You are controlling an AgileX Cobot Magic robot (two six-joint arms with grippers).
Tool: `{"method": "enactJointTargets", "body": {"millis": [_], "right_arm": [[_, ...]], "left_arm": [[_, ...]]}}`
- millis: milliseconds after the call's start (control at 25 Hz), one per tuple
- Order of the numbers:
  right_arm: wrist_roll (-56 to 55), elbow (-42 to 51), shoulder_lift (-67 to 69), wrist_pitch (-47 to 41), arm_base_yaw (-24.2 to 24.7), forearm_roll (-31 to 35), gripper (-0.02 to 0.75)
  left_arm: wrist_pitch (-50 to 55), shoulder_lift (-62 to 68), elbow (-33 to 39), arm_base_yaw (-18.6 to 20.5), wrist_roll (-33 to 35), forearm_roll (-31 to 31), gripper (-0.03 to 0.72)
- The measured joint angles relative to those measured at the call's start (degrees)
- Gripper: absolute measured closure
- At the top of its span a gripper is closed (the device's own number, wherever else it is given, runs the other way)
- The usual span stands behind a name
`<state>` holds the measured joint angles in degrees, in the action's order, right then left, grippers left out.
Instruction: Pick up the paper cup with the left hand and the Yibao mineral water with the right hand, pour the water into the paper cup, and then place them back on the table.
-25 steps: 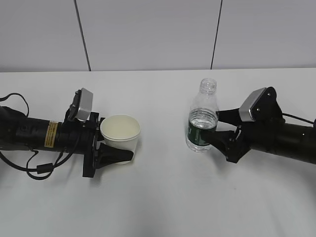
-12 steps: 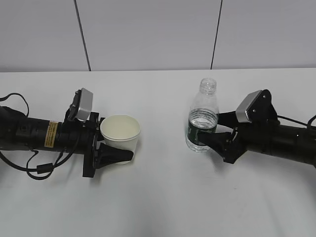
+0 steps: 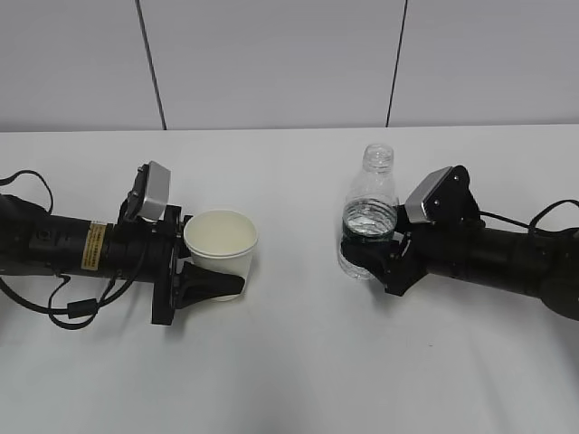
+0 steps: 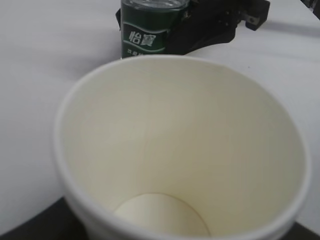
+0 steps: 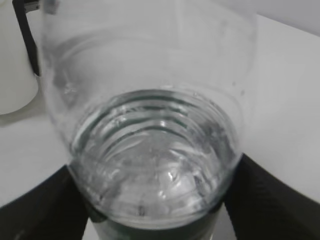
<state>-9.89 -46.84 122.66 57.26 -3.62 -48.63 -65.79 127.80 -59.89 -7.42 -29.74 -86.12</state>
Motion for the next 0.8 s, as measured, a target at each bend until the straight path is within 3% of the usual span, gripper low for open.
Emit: {"method": "enactJointTargets", "body": {"millis": [240,520,800], "right_arm": [[0.0,0.0,0.0,0.2,-0.1,1.4,0.158],[0.0,0.0,0.0,0.6,-0.1,1.6,0.273],[0.0,0.0,0.0,0.7,-0.1,1.6,0.284]], "left_arm": [[0.0,0.0,0.0,0.0,0.0,0.1,0.276],[0.0,0.0,0.0,0.0,0.0,0.9,0.276],[0.0,0.0,0.0,-0.2,-0.6,3.1,0.276]]}}
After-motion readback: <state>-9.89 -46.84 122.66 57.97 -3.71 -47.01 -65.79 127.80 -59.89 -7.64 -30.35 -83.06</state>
